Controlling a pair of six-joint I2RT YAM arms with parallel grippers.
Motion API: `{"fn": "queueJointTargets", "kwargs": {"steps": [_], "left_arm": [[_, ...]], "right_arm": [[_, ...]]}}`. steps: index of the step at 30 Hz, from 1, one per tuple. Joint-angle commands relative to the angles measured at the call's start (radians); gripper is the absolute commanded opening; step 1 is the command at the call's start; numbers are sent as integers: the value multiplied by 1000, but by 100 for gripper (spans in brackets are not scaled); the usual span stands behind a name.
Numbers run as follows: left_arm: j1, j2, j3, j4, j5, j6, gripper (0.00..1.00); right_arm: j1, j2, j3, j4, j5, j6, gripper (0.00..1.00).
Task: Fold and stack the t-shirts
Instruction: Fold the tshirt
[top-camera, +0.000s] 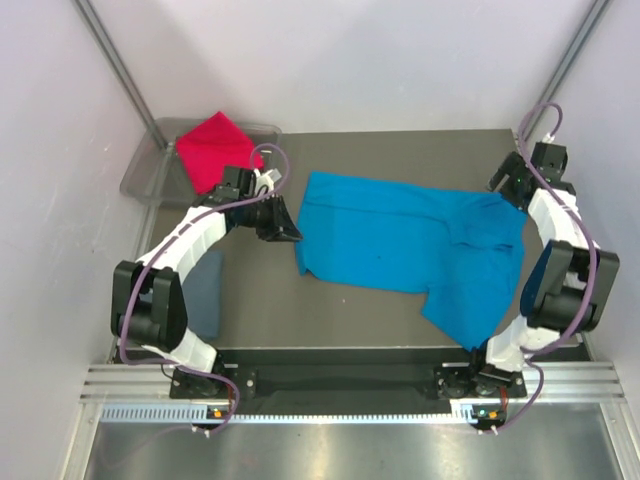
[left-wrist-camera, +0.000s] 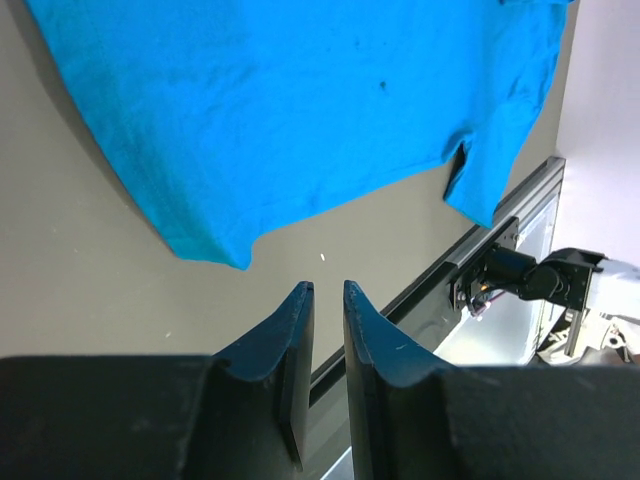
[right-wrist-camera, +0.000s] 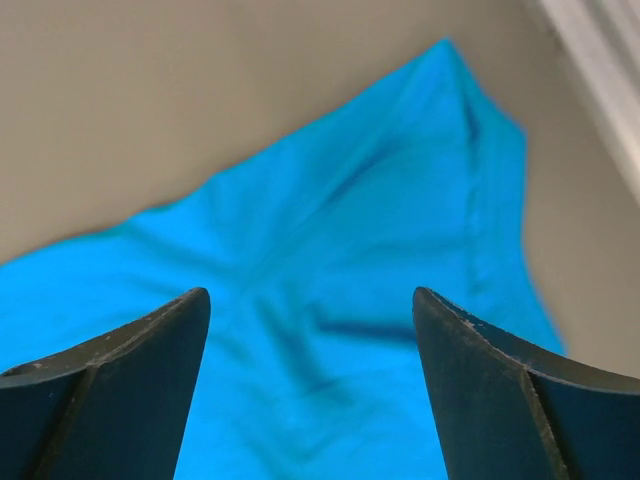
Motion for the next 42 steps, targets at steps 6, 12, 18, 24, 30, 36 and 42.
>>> {"fn": "queueJointTargets", "kwargs": {"steps": [6,12,18,24,30,36,42], "left_arm": [[5,-47,-22,38,-8,-8,23],[6,-8,1,24,-28,-5,23],[6,31,5,62,-9,-29,23],[6,71,42,48,-8,-20,23],[6,93,56,41,-6,-22,23],[6,104,55,33,-9,-20,23],[6,113,64,31,-11,-28,23]], "right_arm": [[-62,252,159,114,33,-206,87],[-82,371,290,63,125,-232,84],[-102,451,385,17,131,-229,67],[-111,506,434,-12,131,-273,53],[-111,557,471,-47,120,-333,51],[-119,603,502,-71,131,-349,50],[-119,661,571,-90,93,-367,23]]}}
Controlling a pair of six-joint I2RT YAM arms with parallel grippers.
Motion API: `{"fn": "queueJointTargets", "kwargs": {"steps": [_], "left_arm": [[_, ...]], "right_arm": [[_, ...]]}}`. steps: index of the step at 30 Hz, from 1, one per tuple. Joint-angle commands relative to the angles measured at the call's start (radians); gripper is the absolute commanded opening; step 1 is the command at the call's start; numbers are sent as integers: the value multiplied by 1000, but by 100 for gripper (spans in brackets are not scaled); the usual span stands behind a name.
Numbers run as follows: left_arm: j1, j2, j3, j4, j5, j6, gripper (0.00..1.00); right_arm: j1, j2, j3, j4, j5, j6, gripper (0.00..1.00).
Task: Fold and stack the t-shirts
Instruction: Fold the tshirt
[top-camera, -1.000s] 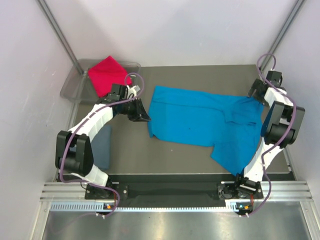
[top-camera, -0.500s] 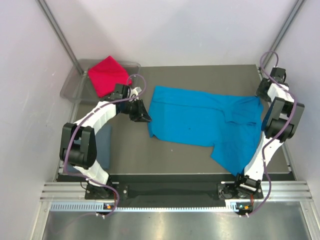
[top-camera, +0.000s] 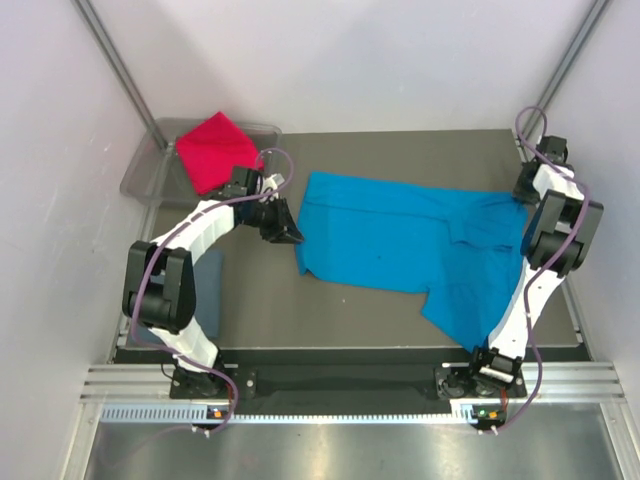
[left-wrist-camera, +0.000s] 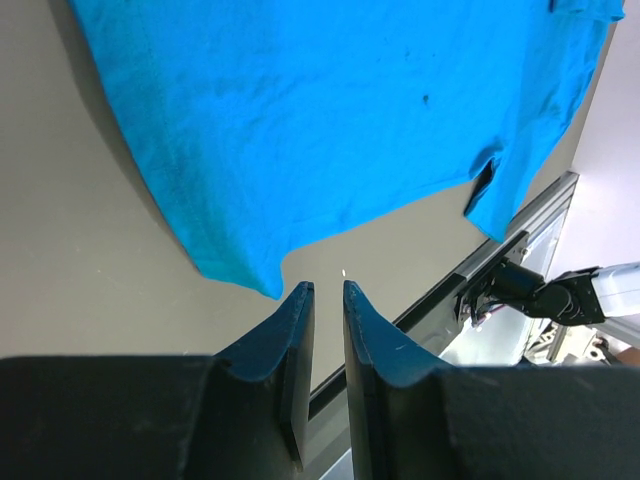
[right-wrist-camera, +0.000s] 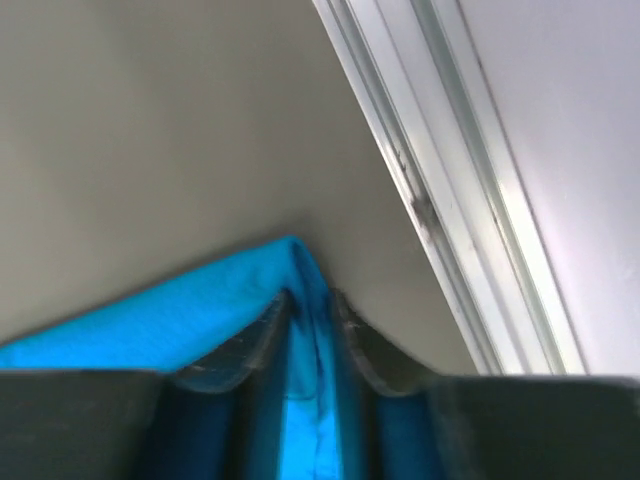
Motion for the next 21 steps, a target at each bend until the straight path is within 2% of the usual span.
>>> {"fn": "queueJointTargets", "kwargs": {"steps": [1,2,3,4,10,13,14,17,21], "left_arm": [[6,1,39,17,8,-1,23],[6,3,42,15,6,-1,23],[6,4,44,12,6,-1,23],[6,6,43,12,5,-4,23],[6,9,43,14,-1,-15,23],[6,10,50,14,-1,-23,23],[6,12,49,14,-1,-23,23],[6,7,53,12,-1,-20,23],[6,-11,41,29,12,-14,23]], "right_arm": [[-13,36,67,-3,-2,-22,19],[-13,41,78,-1,12,-20,14],[-13,42,84,-1,28,-16,4],[-13,47,87,-1,71,-13,0],[-13,33,77,74,228,-6,0],[-12,53,121,94,182,-23,0],[-9,61,142,62,171,-22,19],[3,58,208,-39,164,20,43],[49,-49,167,-130,206,88,56]]}}
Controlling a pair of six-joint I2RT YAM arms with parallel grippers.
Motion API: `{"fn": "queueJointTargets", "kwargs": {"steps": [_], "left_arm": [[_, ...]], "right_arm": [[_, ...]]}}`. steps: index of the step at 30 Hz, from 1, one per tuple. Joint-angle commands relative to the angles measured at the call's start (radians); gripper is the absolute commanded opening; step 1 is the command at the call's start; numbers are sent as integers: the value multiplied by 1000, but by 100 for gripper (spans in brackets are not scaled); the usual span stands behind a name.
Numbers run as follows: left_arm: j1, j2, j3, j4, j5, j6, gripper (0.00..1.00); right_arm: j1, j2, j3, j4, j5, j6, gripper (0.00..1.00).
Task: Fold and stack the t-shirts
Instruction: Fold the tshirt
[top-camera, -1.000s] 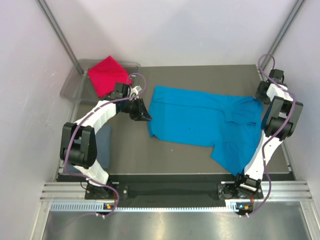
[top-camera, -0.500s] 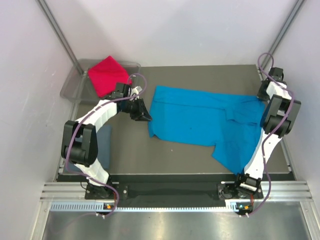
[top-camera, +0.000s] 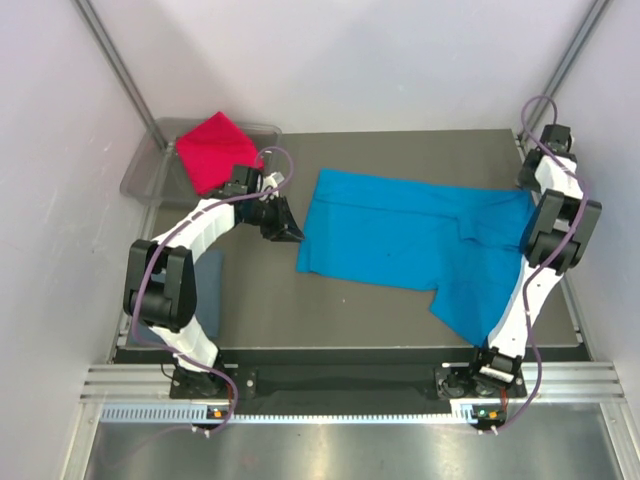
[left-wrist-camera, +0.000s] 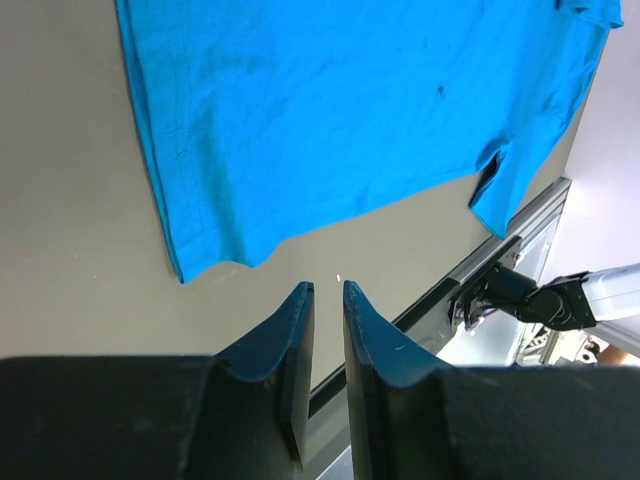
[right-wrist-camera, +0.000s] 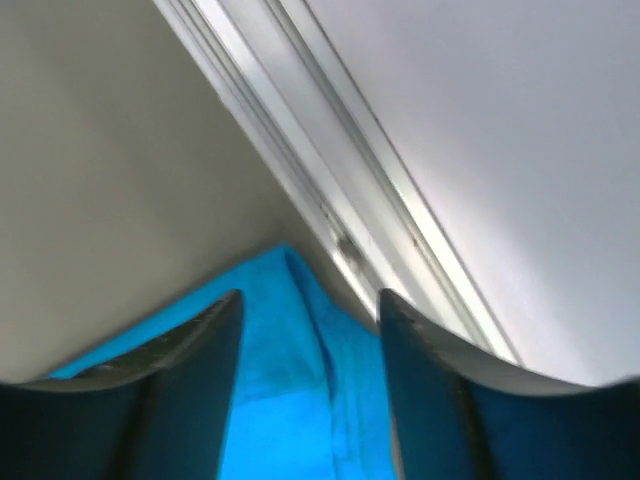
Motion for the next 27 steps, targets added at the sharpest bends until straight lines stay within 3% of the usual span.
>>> {"fn": "queueJointTargets", "kwargs": {"steps": [1,4,6,7,8,13,14,17,19,27], "left_arm": [[6,-29,22,33,20,4,23],[6,-46,14,41,29,16,23],[6,-61,18,24,32,31,23],[6,-66,21,15,32,51,23],[6,-76,26,6,31,59,23],[9,-93,25,-13,39,74,23],[11,-95,28,-13,42,74,23],[11,-96,44,-31,39,86,23],[11,-98,43,-33,40,85,23],[14,-109,8,-32,43,82,23]], "right_arm": [[47,-178,-59,-92,90,62,60],[98,-300,-216,-75,161,52,73],[115,-341,-264,-92,154,71,73],[118,-383,-312,-101,85,84,70],[133,-408,-343,-100,42,111,58],[181,-532,-524,-61,-99,168,37],[181,-536,-537,-45,-119,164,22],[181,-493,-528,-87,-173,138,4],[182,-447,-514,-107,-225,122,0],[225,-390,-551,-98,-211,121,0]]}}
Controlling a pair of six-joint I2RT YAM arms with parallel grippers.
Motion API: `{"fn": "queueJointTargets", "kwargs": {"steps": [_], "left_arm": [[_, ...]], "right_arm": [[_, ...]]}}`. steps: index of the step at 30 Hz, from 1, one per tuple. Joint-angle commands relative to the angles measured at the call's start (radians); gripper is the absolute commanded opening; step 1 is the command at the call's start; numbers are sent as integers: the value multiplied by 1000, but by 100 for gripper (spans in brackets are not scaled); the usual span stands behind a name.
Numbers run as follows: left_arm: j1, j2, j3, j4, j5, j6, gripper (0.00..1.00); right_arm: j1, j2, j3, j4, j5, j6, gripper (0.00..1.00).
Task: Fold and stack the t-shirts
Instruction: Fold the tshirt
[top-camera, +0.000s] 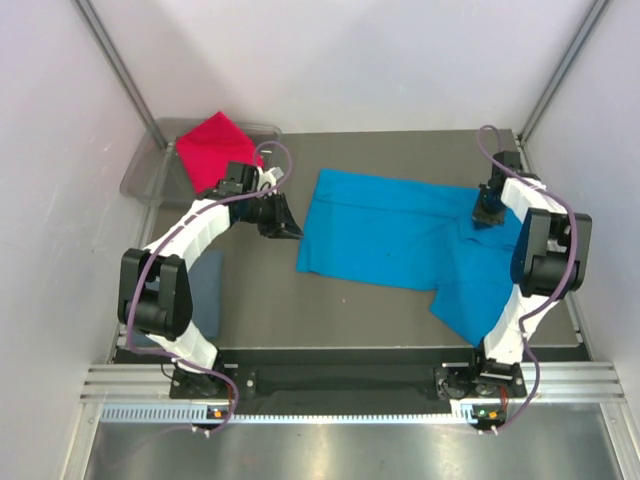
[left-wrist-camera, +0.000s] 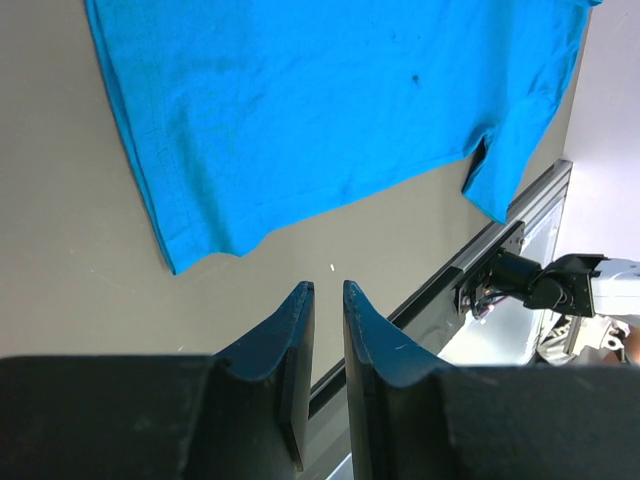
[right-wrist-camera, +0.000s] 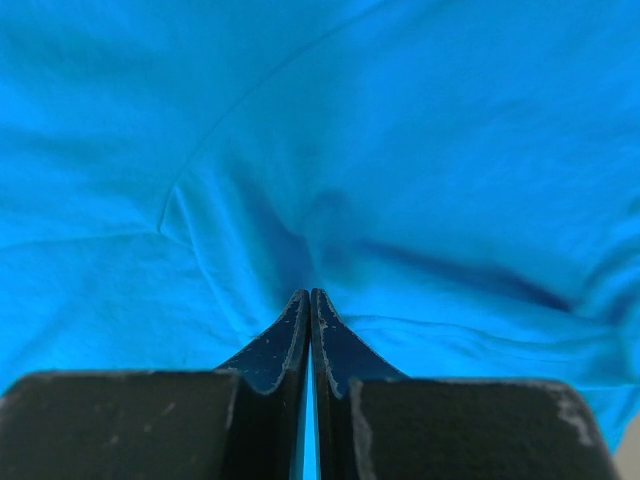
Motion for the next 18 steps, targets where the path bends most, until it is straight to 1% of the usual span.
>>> {"fn": "queueJointTargets", "kwargs": {"steps": [1,6,7,10,13,15,16,18], "left_arm": [[10,-47,1,-8,20,23,23],[19,-44,7,-32,13,35,23],[21,-44,12,-35,15,35,23],[22,-36,21,-41,9,38,23],[24,-24,20,-35,16,35,23],[24,-16,15,-25,23,32,23],[24,-13,12,-22,26,31,23],[24,-4,12,-18,29,31,22]], "right_arm": [[25,9,-9,3,-28,-3,0],[92,15,-52,-4,-37,62,0],[102,0,-74,5,-85,77,0],[132,-57,-134,45,-104,140,0],[114,-92,-157,49,-58,169,1],[71,-100,-142,36,-48,146,5],[54,-103,-133,27,-10,137,8],[-1,-108,-104,2,-3,111,13]]}}
